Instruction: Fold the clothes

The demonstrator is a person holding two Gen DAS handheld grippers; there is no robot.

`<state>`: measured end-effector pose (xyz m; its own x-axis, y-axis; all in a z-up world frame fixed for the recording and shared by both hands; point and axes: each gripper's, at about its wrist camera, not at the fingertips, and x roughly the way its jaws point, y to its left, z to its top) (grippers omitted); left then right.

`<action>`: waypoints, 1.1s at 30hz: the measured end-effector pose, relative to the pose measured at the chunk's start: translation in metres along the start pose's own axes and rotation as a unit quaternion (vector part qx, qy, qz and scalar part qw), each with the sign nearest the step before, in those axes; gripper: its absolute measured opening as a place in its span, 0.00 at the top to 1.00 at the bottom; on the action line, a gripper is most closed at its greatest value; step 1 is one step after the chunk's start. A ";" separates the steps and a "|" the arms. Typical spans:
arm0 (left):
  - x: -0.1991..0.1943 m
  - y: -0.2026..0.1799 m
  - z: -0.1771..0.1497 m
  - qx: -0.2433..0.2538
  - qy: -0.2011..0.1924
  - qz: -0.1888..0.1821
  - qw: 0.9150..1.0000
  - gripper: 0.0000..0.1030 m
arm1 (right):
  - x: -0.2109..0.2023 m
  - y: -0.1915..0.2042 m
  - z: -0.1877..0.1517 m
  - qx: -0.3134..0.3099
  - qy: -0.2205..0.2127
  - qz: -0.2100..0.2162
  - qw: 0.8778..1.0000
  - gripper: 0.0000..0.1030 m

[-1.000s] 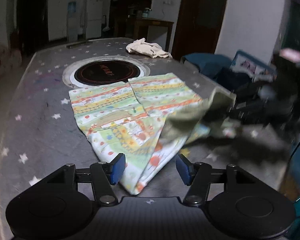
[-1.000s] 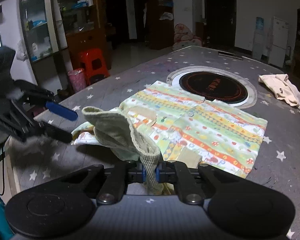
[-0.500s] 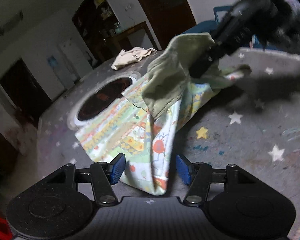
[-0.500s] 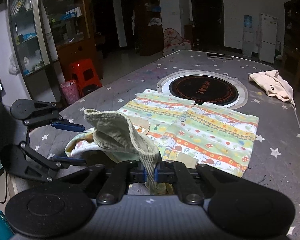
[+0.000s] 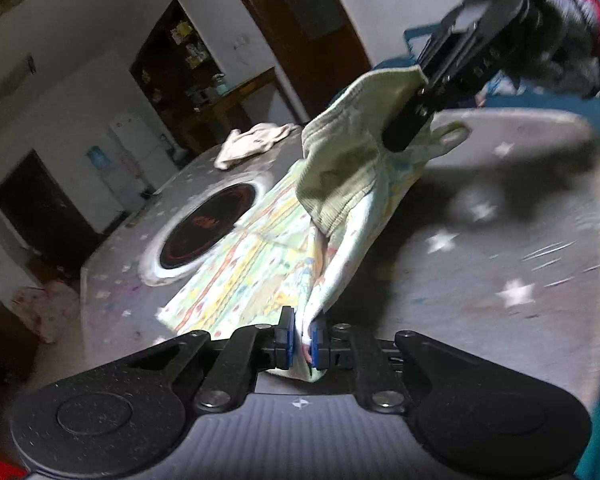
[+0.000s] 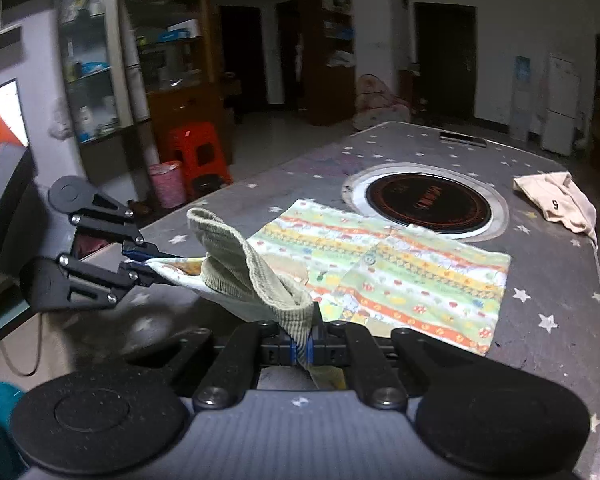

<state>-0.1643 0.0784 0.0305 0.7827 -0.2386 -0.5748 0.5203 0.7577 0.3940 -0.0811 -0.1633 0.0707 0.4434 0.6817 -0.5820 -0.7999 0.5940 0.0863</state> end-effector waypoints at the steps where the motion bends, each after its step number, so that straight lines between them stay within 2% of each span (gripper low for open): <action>1: -0.010 0.001 0.001 -0.014 -0.004 -0.019 1.000 0.92 | -0.008 0.003 0.000 0.001 0.001 0.008 1.000 0.96; 6: -0.058 0.004 0.006 -0.059 -0.029 -0.085 0.994 0.92 | -0.043 0.020 0.002 -0.005 0.008 0.035 0.999 0.96; 10: -0.058 0.020 0.011 -0.093 -0.032 -0.068 0.993 0.92 | -0.039 0.023 0.019 -0.025 0.002 0.034 0.999 0.96; 16: -0.021 0.059 0.014 -0.145 -0.015 -0.035 0.989 0.92 | 0.010 0.002 0.058 -0.041 0.008 0.022 0.999 0.97; 23: 0.031 0.112 0.011 -0.191 0.026 -0.021 0.981 0.92 | 0.079 -0.028 0.097 -0.059 0.030 0.005 0.998 0.97; 27: 0.068 0.135 0.002 -0.218 0.055 -0.008 0.974 0.92 | 0.127 -0.045 0.101 -0.053 0.046 -0.007 0.997 0.96; 32: 0.111 0.147 -0.016 -0.243 0.093 0.009 0.966 0.92 | 0.181 -0.061 0.085 -0.017 0.053 -0.025 0.998 0.95; 33: 0.118 0.149 -0.019 -0.247 0.099 0.013 0.964 0.89 | 0.190 -0.065 0.081 -0.001 0.054 -0.025 0.998 0.95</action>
<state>-0.0014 0.1751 0.0077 0.6870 -0.1319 -0.7146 0.2367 0.9704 0.0484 0.0883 -0.0376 0.0203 0.4373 0.6007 -0.6693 -0.7788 0.6252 0.0522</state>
